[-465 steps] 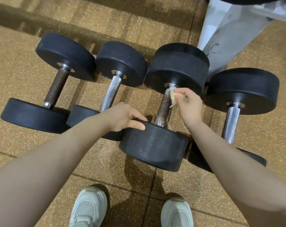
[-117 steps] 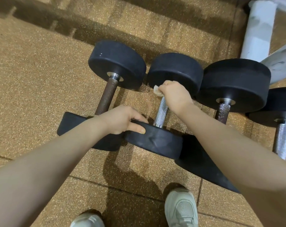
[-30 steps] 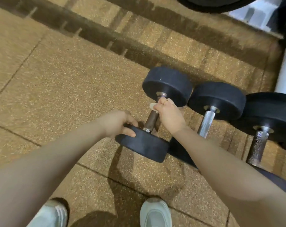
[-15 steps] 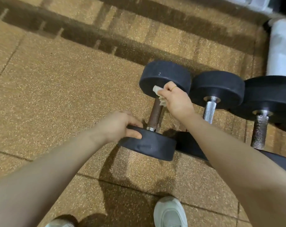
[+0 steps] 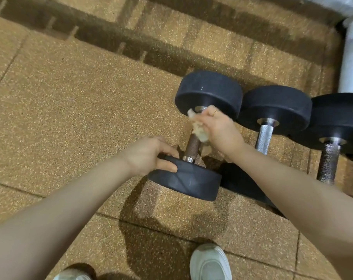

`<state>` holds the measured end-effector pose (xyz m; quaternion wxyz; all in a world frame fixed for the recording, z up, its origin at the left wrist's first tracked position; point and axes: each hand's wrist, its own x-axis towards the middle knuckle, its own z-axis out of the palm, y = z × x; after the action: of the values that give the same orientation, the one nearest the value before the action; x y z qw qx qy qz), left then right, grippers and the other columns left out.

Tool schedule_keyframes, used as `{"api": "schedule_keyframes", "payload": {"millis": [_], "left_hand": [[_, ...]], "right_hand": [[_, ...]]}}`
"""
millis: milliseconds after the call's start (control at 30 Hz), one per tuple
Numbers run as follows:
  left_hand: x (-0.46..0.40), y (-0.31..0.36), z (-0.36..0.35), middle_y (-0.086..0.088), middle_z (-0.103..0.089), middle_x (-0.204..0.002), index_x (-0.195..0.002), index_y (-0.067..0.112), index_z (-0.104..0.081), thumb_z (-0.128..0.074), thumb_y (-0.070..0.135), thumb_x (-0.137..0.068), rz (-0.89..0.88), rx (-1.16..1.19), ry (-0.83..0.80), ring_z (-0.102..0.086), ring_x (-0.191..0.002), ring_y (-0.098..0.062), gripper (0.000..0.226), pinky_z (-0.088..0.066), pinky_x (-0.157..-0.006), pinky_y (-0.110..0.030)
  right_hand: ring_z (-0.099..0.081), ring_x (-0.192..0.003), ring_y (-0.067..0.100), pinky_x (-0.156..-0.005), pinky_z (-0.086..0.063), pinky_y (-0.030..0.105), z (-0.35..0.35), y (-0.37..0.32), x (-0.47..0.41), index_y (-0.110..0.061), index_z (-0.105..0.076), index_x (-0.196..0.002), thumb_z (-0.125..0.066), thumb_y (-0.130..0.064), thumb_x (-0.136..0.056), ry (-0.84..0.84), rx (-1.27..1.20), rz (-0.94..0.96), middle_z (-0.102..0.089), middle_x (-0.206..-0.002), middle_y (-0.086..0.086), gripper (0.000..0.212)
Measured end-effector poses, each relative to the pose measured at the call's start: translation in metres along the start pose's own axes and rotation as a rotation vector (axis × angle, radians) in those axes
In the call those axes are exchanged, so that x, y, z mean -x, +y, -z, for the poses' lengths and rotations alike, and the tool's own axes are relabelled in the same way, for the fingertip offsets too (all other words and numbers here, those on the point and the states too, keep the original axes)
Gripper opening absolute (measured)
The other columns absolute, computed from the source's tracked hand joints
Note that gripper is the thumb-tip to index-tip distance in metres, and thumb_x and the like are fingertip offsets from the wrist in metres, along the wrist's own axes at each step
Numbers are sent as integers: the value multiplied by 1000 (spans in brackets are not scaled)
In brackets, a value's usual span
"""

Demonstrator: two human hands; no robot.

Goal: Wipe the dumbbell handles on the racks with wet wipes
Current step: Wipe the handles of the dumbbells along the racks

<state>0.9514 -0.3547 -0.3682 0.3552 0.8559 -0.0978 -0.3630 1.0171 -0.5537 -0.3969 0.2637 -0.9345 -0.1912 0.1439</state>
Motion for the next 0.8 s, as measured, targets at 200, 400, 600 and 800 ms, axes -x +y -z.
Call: {"api": "schedule_keyframes", "payload": {"millis": [200,400,600,800], "left_hand": [[2,-1,-3,3,-55,-102,-106,23,-68,-71,28,-76,28,109,2,-53,-98,-15,31,-40,-89,-25],[1,-3,-5,6,-54,-101,-108,25,-67,-72,26,-75,48,129,9,-52,-102,-14,33,-37,-96,-25],[2,-3,-7,7,-54,-103,-110,21,-66,-71,25,-76,67,160,23,-52,-105,-15,34,-37,-96,-25],[4,0,-5,0,-57,-106,-104,24,-67,-71,24,-77,60,129,14,-54,-102,-18,28,-41,-95,-30]], "right_hand": [[-46,-70,18,-62,-32,24,-21,9,14,-11,-57,-87,-49,-14,-92,-102,10,19,-49,-78,5,10],[-52,-93,23,-76,-33,18,-15,13,27,-3,-70,-105,-51,7,-86,-364,-91,189,-57,-100,12,28],[-48,-71,2,-69,-33,1,-20,16,9,10,-62,-104,-48,-1,-92,256,-321,-276,-53,-102,23,22],[-54,-90,22,-75,-32,1,-33,22,32,-1,-71,-101,-52,7,-82,-58,-193,34,-59,-98,15,27]]}}
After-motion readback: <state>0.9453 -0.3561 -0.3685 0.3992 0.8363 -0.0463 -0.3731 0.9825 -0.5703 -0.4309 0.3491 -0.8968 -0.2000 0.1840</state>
